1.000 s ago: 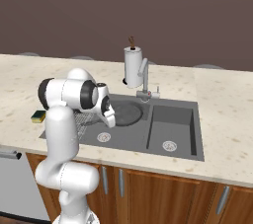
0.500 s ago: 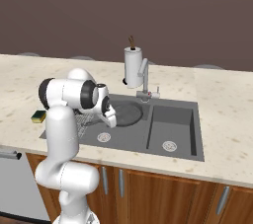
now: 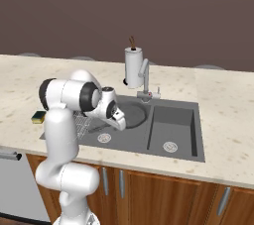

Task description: Pick the pan and sponge and place them into the sink. Then turn on the water.

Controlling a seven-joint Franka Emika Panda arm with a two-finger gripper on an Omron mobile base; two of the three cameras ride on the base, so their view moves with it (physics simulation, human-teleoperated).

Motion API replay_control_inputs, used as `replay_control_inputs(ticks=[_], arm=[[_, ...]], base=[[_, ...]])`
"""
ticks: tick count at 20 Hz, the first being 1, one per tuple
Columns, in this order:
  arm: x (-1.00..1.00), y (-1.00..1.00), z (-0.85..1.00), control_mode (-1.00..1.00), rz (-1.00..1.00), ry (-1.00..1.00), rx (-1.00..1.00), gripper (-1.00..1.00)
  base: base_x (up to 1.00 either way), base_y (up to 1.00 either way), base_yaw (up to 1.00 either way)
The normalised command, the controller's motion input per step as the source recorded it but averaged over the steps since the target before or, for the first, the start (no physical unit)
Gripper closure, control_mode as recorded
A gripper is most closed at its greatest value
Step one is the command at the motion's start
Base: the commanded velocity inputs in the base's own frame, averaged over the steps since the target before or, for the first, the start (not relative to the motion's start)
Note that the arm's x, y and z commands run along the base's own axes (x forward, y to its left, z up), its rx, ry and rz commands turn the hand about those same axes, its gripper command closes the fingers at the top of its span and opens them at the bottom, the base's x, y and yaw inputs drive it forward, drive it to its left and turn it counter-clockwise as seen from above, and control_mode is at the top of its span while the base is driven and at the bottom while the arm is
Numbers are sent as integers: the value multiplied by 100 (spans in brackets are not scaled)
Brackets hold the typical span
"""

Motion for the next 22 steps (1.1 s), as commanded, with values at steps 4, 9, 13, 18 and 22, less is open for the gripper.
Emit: replay_control_inputs(ticks=[4,9,13,18,22], arm=[[-13,-95,0,-100,27,-3,5,100],[3,-52,-13,-100,13,0,1,100],[29,-10,-19,-100,-1,0,2,100],[39,0,-12,-100,-8,0,5,100],[39,0,-17,-100,-9,0,5,100]], base=[[0,0,0],[0,0,0],[0,0,0],[0,0,0],[0,0,0]])
